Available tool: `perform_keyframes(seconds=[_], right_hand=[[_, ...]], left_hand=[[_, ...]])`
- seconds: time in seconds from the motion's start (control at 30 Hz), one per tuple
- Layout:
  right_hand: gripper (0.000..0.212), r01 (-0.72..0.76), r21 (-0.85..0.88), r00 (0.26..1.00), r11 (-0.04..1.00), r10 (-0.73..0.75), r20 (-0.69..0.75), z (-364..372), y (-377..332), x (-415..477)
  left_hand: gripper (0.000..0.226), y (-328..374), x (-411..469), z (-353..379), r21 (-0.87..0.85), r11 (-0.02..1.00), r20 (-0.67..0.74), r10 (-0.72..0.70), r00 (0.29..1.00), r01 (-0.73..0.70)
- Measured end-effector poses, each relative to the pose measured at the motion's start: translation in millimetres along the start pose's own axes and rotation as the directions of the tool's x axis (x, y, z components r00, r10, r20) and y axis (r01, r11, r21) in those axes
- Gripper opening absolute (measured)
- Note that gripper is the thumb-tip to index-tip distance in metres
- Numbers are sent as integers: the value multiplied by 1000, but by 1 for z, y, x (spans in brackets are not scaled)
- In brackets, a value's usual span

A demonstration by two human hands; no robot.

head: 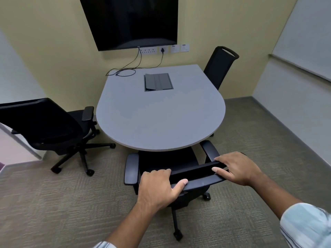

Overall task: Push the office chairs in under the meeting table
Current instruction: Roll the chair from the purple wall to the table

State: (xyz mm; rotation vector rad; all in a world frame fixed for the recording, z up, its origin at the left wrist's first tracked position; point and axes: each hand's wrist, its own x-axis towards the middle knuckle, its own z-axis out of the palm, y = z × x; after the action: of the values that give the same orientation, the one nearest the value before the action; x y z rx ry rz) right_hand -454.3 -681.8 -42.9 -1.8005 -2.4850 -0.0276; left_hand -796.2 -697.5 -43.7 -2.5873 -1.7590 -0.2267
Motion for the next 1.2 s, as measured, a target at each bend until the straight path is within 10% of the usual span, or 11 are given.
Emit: perform_keyframes(seconds=[0.33,0.97,1.2], right_hand=[[80,29,18,998,999,-28,-56,-4,-12,-7],[120,-44,38,986,998,37,163,-45,-33,-6],[93,14,25,1000,1000,-14,28,-70,-70,49]], left_hand=[[86,-5,-2,3,41,999,-9,-14,1000,15],[80,-1,-18,-10,33,994,7,-106,994,106],[107,-63,-24,-26,-2,986,-55,-166,985,167]])
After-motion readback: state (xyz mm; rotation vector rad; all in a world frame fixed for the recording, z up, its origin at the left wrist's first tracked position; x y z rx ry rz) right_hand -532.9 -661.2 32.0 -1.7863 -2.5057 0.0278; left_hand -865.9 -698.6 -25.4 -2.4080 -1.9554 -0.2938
